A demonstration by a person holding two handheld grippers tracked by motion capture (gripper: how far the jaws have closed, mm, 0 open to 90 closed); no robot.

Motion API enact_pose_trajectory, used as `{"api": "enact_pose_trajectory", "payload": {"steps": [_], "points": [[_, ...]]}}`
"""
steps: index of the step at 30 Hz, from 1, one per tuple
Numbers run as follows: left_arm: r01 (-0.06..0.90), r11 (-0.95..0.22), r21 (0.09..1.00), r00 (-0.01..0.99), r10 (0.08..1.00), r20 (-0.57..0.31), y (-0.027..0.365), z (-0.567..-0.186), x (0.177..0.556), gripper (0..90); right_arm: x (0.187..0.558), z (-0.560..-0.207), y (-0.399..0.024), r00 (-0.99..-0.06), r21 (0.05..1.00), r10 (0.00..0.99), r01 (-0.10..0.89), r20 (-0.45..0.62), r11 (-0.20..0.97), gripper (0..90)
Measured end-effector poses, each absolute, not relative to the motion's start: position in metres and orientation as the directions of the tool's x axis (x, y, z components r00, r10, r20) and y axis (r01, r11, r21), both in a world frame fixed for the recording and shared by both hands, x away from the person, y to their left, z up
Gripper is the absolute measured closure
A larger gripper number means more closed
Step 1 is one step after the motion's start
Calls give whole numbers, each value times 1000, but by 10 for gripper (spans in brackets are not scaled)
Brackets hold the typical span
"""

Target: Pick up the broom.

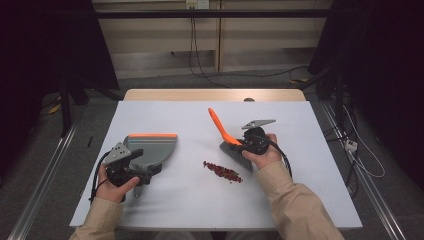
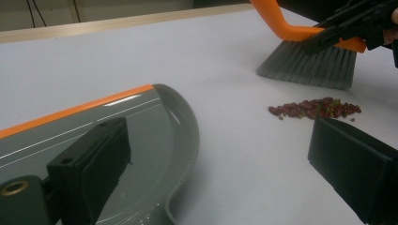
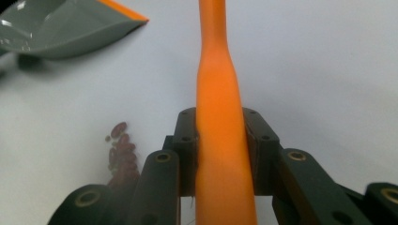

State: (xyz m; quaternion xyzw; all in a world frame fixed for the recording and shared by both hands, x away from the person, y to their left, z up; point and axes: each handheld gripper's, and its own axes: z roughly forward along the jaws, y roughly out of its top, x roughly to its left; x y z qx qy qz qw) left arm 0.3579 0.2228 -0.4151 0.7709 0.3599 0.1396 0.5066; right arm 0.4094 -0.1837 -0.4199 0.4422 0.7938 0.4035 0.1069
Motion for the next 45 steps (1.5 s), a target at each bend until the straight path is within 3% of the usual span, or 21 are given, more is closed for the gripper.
{"api": "enact_pose_trajectory", "payload": {"steps": [7, 16, 30, 37, 45], "points": [[409, -226, 884, 701, 698, -147, 223, -414, 358, 58, 400, -406, -176, -525, 782, 801, 611, 287, 120, 707], [408, -227, 884, 701, 698, -144, 222, -414, 357, 59, 394, -395, -134, -548, 794, 761, 604, 347, 72, 707], [406, -235, 883, 700, 701, -135, 223, -414, 357, 58, 400, -427, -80, -478, 719, 751, 695, 456, 7, 707], [404, -230, 886, 699, 702, -136, 224, -414, 357, 58, 399, -432, -83, -404, 692, 818, 722, 410, 9, 711], [401, -233, 886, 702, 700, -133, 223, -413, 356, 58, 391, -436, -106, -334, 678, 840, 733, 429, -55, 710]]}}
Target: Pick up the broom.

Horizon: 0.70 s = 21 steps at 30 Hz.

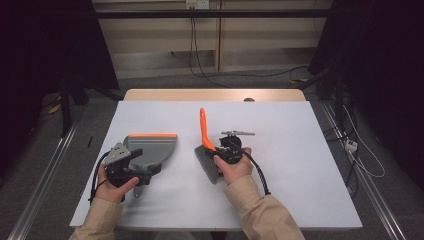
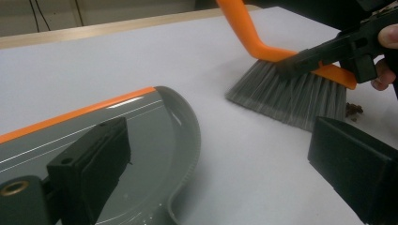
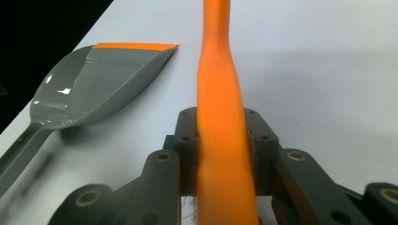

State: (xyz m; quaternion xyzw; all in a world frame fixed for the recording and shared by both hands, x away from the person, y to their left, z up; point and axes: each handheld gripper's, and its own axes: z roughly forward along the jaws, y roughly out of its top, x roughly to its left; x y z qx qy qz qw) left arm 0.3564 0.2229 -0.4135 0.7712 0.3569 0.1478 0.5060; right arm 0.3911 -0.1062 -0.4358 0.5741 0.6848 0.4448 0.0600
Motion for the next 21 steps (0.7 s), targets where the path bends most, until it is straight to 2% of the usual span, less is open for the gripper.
{"api": "enact_pose_trajectory", "payload": {"steps": [11, 21], "points": [[395, -231, 889, 702, 700, -130, 222, -412, 356, 58, 378, -438, -127, -273, 662, 852, 742, 447, -110, 705], [392, -230, 891, 703, 700, -128, 221, -411, 356, 58, 371, -437, -144, -252, 645, 864, 756, 437, -106, 701]]}}
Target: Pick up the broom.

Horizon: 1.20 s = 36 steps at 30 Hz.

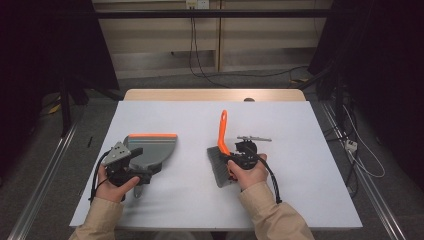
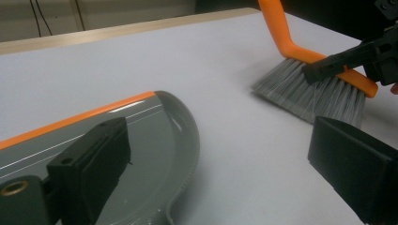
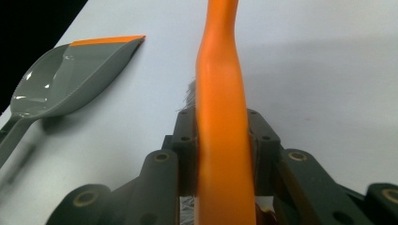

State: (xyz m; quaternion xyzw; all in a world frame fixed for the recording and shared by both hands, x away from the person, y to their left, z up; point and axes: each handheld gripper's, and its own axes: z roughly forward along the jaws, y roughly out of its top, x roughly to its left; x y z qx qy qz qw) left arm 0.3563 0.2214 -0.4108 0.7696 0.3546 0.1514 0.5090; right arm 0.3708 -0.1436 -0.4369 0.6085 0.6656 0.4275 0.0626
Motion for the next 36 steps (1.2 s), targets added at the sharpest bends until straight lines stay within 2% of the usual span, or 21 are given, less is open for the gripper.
{"api": "enact_pose_trajectory", "payload": {"steps": [9, 18, 23, 30, 36], "points": [[391, -233, 890, 704, 699, -127, 220, -411, 357, 58, 368, -434, -158, -236, 637, 872, 763, 430, -108, 702], [398, -236, 886, 703, 699, -130, 220, -412, 358, 58, 373, -431, -156, -249, 627, 830, 765, 500, -148, 708], [401, -231, 887, 701, 700, -135, 221, -412, 358, 58, 380, -419, -154, -278, 648, 807, 745, 521, -161, 709], [401, -230, 887, 701, 700, -136, 222, -412, 359, 58, 398, -403, -163, -297, 694, 812, 699, 502, -173, 710], [409, -225, 885, 698, 702, -144, 223, -413, 360, 58, 426, -405, -154, -327, 748, 846, 653, 422, -121, 710]]}}
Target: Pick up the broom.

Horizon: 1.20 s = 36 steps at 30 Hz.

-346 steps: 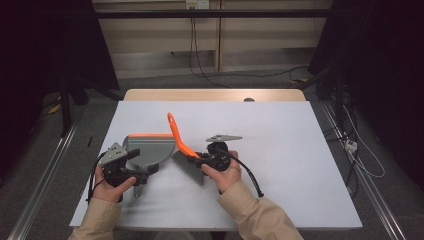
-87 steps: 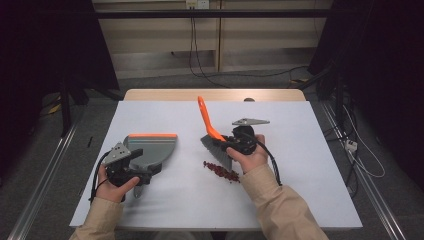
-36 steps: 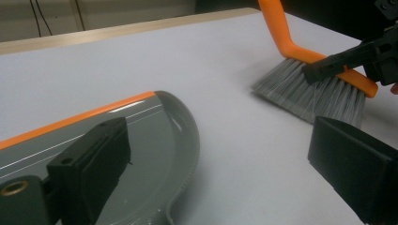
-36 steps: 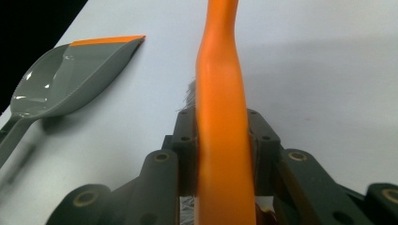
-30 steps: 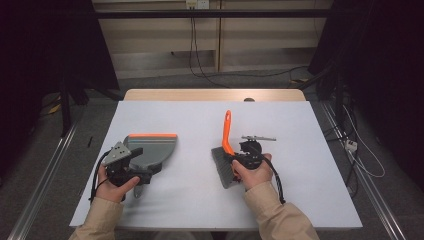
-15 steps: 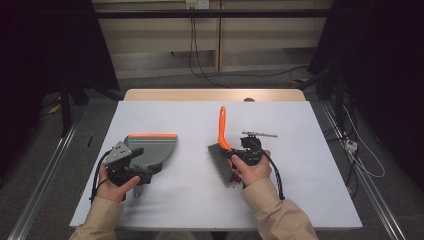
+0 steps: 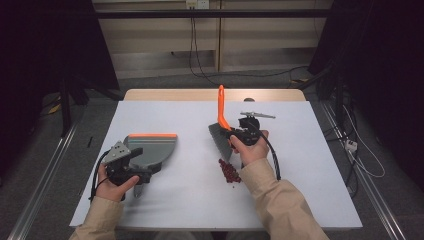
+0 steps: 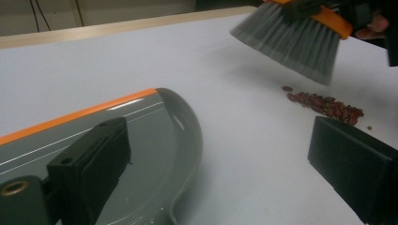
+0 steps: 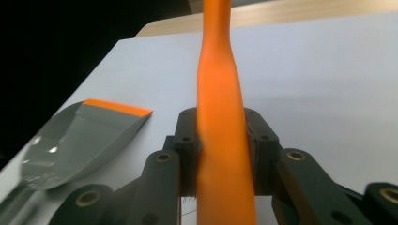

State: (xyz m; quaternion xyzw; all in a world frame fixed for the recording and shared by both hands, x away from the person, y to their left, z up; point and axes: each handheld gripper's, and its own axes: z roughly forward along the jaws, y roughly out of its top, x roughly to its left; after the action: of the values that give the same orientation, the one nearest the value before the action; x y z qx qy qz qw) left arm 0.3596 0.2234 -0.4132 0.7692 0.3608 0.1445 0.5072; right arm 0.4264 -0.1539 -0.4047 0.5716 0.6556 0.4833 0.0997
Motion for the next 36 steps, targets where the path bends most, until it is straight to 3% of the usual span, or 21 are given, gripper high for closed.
{"api": "enact_pose_trajectory", "payload": {"steps": [4, 12, 36], "points": [[416, -215, 884, 692, 705, -154, 225, -414, 360, 58, 443, -410, -144, -334, 784, 873, 615, 355, -83, 710], [415, -207, 886, 685, 712, -155, 230, -413, 360, 58, 467, -430, -139, -298, 792, 899, 605, 322, -83, 710], [408, -214, 887, 695, 704, -149, 228, -412, 358, 58, 435, -425, -143, -446, 797, 861, 598, 244, 84, 710]]}}
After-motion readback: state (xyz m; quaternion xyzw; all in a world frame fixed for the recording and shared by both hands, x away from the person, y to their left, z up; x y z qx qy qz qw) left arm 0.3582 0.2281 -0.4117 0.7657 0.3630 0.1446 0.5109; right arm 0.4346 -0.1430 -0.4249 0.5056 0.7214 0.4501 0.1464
